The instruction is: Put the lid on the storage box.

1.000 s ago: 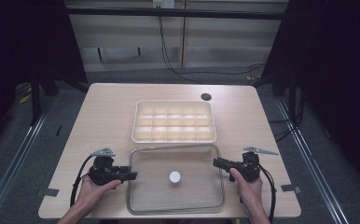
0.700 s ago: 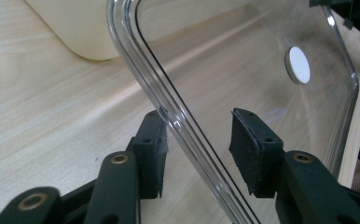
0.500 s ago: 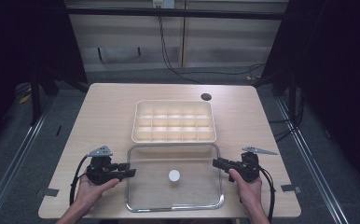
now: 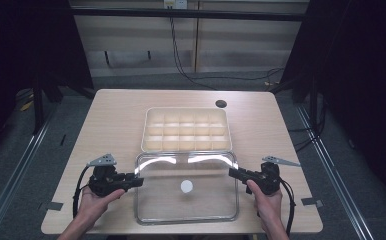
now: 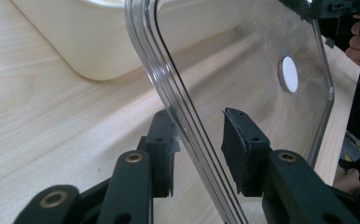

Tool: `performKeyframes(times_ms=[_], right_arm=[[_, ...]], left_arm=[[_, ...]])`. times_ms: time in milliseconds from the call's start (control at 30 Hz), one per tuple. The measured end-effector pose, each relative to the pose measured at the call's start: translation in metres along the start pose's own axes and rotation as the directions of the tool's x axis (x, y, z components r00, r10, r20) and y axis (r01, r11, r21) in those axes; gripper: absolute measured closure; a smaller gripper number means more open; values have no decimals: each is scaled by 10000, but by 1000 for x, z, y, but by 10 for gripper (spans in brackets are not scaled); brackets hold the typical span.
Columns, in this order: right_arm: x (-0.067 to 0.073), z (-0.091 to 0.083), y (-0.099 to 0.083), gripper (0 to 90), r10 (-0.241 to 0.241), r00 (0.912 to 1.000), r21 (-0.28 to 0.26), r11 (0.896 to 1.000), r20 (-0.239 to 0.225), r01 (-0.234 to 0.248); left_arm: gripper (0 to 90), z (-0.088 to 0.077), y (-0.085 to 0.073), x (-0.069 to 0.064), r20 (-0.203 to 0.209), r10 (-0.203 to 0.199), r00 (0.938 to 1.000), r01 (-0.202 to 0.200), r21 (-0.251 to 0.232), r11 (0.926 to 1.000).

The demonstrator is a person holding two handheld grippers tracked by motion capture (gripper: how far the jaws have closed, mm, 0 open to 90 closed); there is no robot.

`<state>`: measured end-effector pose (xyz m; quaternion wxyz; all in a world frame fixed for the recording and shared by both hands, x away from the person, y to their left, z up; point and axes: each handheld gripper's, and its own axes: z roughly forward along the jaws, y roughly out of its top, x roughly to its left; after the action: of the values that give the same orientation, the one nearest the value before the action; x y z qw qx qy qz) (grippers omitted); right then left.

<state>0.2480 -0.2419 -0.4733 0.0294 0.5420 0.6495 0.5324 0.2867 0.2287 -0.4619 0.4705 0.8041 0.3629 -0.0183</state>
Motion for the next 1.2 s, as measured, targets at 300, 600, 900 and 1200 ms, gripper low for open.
performKeyframes(times_ms=[300,600,900,1200], right_arm=[[12,-6,7,699,-394,9989,-222,9990,247,399],[19,-14,13,709,-487,9981,-696,9963,369,512],[22,-17,23,709,-604,9976,-903,9939,337,633],[26,-14,33,712,-612,9980,-1055,9925,123,622]], left_arm=[[695,-10,5,-7,-127,169,9998,-173,-380,9991],[751,-16,14,-10,21,-6,10000,8,-794,9968],[766,-19,22,-12,-127,112,9999,-124,-999,9949],[765,-29,33,-9,-148,82,9999,-102,-1416,9899]])
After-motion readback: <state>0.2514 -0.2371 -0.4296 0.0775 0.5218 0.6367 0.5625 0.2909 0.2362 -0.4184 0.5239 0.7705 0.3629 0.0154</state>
